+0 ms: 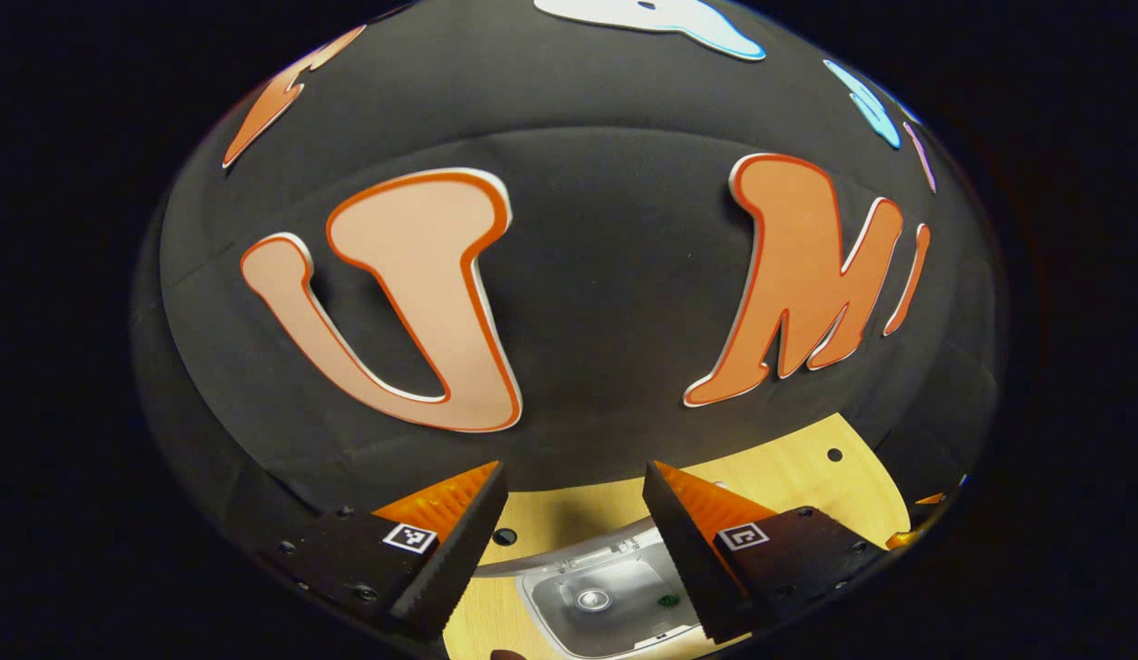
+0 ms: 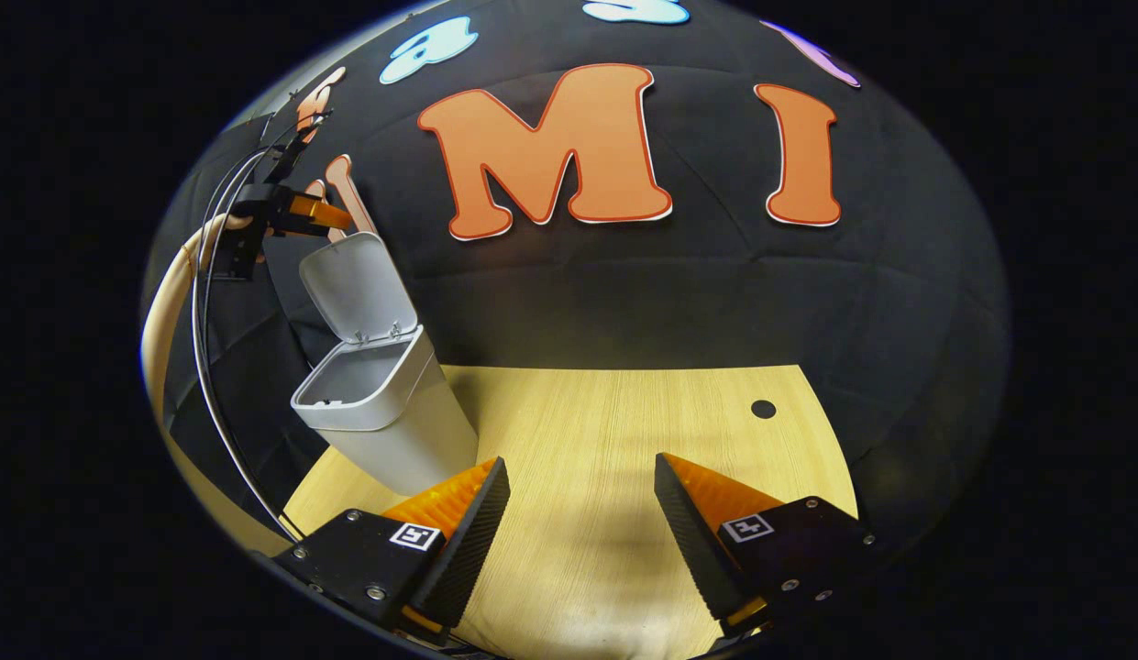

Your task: Press the lid of the desktop garbage bin to open it, pick up the crumpled paper on the desktop and throw it into the bin, then pick up the pop can on the desktop and drop it into the bin, and finally close the garbage bin lid.

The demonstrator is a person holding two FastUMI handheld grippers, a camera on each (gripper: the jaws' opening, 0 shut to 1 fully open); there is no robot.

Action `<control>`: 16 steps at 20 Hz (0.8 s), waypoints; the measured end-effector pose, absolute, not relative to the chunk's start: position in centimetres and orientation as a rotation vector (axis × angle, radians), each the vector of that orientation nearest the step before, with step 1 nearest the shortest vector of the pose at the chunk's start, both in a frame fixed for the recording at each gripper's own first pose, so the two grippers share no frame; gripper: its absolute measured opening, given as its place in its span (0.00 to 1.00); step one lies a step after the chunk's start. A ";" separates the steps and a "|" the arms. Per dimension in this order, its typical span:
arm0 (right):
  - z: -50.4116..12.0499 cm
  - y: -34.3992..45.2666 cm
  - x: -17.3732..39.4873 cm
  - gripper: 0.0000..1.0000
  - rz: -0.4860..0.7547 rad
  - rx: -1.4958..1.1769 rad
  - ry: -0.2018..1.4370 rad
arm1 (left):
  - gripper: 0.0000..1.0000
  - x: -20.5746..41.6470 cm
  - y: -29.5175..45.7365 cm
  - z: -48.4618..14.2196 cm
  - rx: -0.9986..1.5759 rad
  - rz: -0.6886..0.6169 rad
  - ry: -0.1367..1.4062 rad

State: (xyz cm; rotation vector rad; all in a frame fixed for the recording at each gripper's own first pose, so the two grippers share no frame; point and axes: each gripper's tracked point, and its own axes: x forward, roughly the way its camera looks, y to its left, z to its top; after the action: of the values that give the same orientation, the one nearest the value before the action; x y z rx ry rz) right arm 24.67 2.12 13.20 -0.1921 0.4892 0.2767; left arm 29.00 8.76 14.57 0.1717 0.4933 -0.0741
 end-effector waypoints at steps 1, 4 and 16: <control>13.1 2.1 24.7 0.95 0.276 -0.192 0.494 | 0.95 28.9 8.7 14.0 0.164 -0.078 0.503; 12.5 2.5 24.8 0.95 0.283 -0.188 0.507 | 0.96 27.9 8.5 13.0 0.151 -0.095 0.515; 11.8 4.7 24.0 0.95 0.330 -0.181 0.522 | 0.95 21.8 6.9 7.4 0.150 -0.140 0.553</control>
State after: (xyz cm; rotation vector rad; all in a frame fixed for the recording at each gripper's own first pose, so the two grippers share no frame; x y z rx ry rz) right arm 23.95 4.68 11.81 -0.1814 0.5217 0.3301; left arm 21.82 6.88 7.43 0.1501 0.5534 -0.1400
